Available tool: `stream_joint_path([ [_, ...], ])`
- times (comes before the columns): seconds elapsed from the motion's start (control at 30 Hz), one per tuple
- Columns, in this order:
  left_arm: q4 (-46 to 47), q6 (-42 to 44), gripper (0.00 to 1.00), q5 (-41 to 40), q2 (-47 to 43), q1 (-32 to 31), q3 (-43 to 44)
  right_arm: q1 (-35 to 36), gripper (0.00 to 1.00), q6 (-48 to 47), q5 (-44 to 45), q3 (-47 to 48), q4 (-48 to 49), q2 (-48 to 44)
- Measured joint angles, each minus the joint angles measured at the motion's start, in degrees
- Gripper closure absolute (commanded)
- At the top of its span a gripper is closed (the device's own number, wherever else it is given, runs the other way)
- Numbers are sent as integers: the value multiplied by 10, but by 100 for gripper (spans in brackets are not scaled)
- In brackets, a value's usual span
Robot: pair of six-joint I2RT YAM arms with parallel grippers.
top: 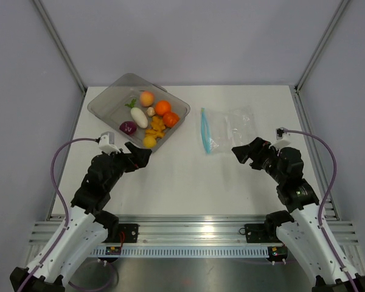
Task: Open the zip-top bag and remove the fake food
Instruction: Reset both arms
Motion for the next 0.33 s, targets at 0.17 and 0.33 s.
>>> stream_joint_path([
  [0.17,-3,8,1,2,-39,0,-27,0,7,3,0,-6,-9,-33],
  [0.33,2,11,1,2,-70,0,-27,0,7,7,4,-6,-9,-37],
])
